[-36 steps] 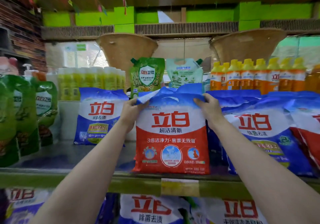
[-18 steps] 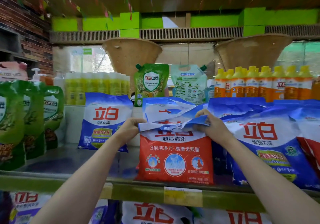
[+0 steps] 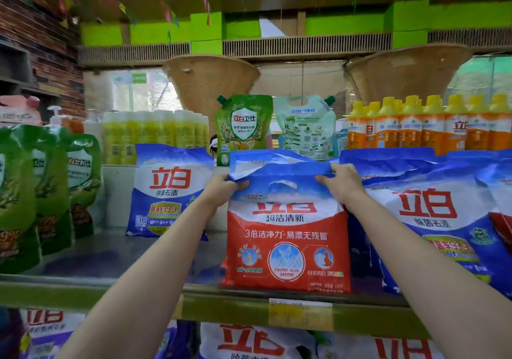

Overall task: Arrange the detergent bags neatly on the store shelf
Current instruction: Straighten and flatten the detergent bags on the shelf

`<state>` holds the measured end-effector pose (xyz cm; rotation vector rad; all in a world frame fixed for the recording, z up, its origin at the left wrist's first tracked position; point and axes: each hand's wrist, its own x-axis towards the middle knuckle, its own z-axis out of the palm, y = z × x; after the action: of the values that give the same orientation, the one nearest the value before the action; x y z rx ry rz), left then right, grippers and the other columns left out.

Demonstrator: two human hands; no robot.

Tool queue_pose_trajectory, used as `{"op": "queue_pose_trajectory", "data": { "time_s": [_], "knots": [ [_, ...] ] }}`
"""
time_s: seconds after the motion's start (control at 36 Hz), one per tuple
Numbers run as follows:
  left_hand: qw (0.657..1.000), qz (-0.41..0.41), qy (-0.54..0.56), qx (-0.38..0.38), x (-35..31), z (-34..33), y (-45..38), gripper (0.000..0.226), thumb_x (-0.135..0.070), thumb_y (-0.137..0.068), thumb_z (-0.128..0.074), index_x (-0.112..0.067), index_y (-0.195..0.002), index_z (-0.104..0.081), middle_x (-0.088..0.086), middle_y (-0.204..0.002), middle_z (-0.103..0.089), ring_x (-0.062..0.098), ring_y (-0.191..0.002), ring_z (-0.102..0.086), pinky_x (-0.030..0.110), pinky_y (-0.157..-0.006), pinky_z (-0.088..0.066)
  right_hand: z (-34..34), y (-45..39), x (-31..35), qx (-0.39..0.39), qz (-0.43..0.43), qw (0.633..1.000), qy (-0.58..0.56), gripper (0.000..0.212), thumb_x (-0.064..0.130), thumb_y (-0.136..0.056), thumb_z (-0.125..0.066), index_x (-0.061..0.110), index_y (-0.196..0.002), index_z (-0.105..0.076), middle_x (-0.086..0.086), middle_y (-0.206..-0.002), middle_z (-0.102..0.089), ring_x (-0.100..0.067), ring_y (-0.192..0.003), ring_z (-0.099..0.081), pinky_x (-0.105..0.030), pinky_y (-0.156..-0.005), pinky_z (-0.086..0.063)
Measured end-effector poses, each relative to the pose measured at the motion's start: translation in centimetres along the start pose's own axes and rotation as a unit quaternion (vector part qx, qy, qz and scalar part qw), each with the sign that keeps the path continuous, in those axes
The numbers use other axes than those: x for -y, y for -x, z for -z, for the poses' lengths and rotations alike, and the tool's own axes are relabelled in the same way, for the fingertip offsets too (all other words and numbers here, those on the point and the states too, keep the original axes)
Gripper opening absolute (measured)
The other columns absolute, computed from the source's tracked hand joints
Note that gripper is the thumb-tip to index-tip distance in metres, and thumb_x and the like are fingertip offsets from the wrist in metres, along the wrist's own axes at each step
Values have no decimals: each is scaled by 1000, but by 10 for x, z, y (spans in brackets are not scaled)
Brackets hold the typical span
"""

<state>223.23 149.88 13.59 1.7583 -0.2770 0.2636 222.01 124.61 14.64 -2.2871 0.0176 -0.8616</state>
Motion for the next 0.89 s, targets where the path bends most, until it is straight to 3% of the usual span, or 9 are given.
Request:
{"op": "queue_pose_trajectory", "data": {
  "time_s": [0.22,0.36,0.5,0.61,0.67,0.75,0.81,0.83,0.89],
  "knots": [
    [996,75,23,35,-6,6,1,24,-16,-86,-66,-8,-107,-58,4,-93,-64,14,-71,-60,16,-44,-48,-2,8,-3,-42,49,997,-52,34,23,-90,-61,-7,-103,-59,-13,-102,-44,-31,-97,-50,-28,-75,-33],
    [993,30,98,51,-1,3,1,31,-11,-89,-62,-2,-118,-58,15,-108,-66,23,-82,-65,32,-74,-56,5,13,-3,22,41,989,-143,26,16,-87,-65,5,-110,-60,-7,-105,-62,-25,-97,-59,-37,-82,-49],
    [981,-20,184,50,3,-5,-8,54,-5,-91,-55,-23,-141,-41,16,-123,-59,36,-110,-60,50,-95,-48,11,14,-3,55,13,971,-230,27,9,-88,-63,3,-114,-60,-13,-113,-64,-29,-101,-62,-47,-91,-51],
    [996,-54,59,26,3,-2,-18,48,-6,-89,-60,-8,-135,-46,18,-121,-61,26,-91,-66,36,-77,-59,10,15,-4,29,13,975,-221,11,16,-89,-62,5,-92,-65,-9,-91,-66,-26,-87,-61,-39,-76,-51],
    [995,-86,-49,-14,2,-2,-24,45,-7,-88,-63,-10,-130,-48,16,-129,-54,27,-101,-61,35,-83,-56,10,14,-2,10,11,973,-231,19,20,-89,-62,3,-82,-63,-12,-84,-64,-30,-82,-58,-43,-72,-47],
    [973,-122,-187,-55,1,-2,-32,48,-13,-86,-66,-7,-130,-47,12,-133,-45,27,-119,-49,30,-94,-42,10,11,0,22,12,964,-265,45,36,-87,-64,1,-115,-62,-10,-119,-63,-27,-109,-59,-49,-98,-46],
    [966,-123,-217,-67,2,-1,-37,49,-18,-86,-68,-1,-127,-49,12,-136,-40,25,-122,-45,26,-96,-36,6,4,-7,29,12,958,-284,68,58,-74,-67,7,-118,-62,-12,-127,-61,-28,-117,-57,-52,-99,-45],
    [967,-116,-215,-70,2,0,-40,48,-20,-85,-68,3,-123,-52,13,-135,-40,25,-119,-46,25,-93,-37,6,3,-8,36,13,954,-297,62,58,-75,-67,8,-112,-64,-15,-125,-61,-31,-116,-58,-54,-98,-46],
    [971,-106,-201,-68,6,2,-43,41,-23,-83,-71,10,-105,-61,20,-126,-47,30,-105,-54,32,-83,-44,8,12,0,54,10,944,-324,20,33,-87,-64,15,-96,-67,-16,-112,-67,-34,-107,-62,-53,-93,-49]
  ]
}}
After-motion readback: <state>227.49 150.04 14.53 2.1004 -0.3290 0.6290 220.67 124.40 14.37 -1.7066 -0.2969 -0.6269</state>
